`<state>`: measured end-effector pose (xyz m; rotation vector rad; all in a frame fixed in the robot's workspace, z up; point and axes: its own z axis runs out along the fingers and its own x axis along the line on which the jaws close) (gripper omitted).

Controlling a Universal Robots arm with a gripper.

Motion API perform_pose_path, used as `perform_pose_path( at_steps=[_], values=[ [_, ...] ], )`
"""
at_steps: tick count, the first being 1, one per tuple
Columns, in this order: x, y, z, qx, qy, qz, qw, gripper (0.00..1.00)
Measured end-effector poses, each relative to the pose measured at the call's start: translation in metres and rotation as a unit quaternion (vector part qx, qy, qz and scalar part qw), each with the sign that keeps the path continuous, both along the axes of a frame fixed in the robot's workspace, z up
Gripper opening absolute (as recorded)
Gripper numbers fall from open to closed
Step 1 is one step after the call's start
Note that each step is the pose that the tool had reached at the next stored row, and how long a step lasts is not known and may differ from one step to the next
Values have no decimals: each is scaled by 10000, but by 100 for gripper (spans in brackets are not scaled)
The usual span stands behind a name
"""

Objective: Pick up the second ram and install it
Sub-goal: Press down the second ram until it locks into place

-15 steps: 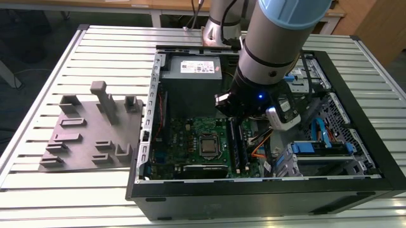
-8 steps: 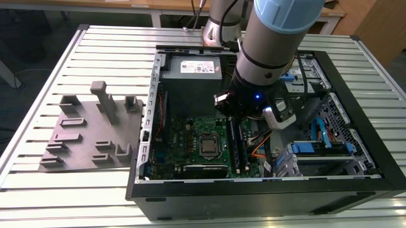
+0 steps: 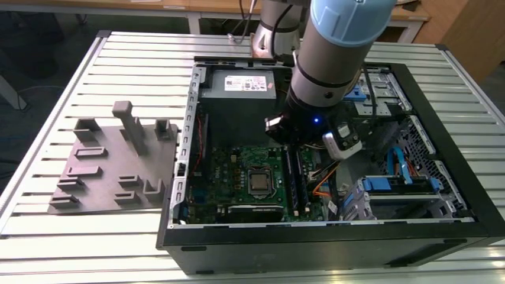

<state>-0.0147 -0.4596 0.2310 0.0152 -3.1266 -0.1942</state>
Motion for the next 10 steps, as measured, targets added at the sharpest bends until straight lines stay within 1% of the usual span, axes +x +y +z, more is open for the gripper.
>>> perform_pose_path(
  at_steps=[4,10],
  values=[
    [-6,25,-60,0,0,0,10000,11],
    [-12,42,-120,-5,2,0,10000,11]
  ],
)
